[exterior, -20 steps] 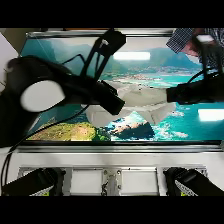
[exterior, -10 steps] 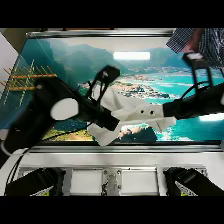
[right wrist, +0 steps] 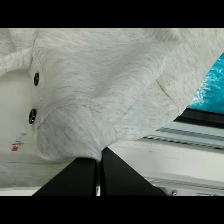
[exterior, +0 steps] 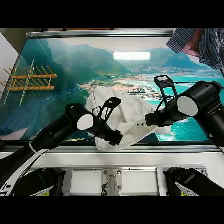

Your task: Fold the clothes and pants, and hang the long-sleeved shirts on hangers.

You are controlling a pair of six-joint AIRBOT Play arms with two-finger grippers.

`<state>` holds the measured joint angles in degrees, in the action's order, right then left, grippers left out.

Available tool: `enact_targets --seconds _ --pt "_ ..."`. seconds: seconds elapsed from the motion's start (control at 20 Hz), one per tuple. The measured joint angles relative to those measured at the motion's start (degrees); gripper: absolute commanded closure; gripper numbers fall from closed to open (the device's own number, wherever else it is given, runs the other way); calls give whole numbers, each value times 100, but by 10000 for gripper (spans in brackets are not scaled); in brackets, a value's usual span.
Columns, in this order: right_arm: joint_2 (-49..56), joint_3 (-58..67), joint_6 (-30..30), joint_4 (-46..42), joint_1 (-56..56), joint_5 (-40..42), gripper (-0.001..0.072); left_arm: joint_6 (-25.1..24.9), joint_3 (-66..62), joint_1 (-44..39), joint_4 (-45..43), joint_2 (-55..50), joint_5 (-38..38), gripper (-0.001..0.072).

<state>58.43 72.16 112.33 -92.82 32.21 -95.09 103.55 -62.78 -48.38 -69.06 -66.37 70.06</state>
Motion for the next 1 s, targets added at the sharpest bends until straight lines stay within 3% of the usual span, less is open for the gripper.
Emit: enact_targets --seconds 0.2,0.4,0.75,1.0 --pt "22 -33 17 2 9 39 691 -114 -129 184 286 348 -365 -13" --pt "24 -42 17 2 9 57 692 -205 -584 1069 192 789 -289 -13" --pt "24 -42 17 2 9 59 692 -450 -1029 3742 -1816 1095 326 -13" --pt "24 -42 17 2 9 59 691 -973 -1071 5633 -2798 170 -129 -13"
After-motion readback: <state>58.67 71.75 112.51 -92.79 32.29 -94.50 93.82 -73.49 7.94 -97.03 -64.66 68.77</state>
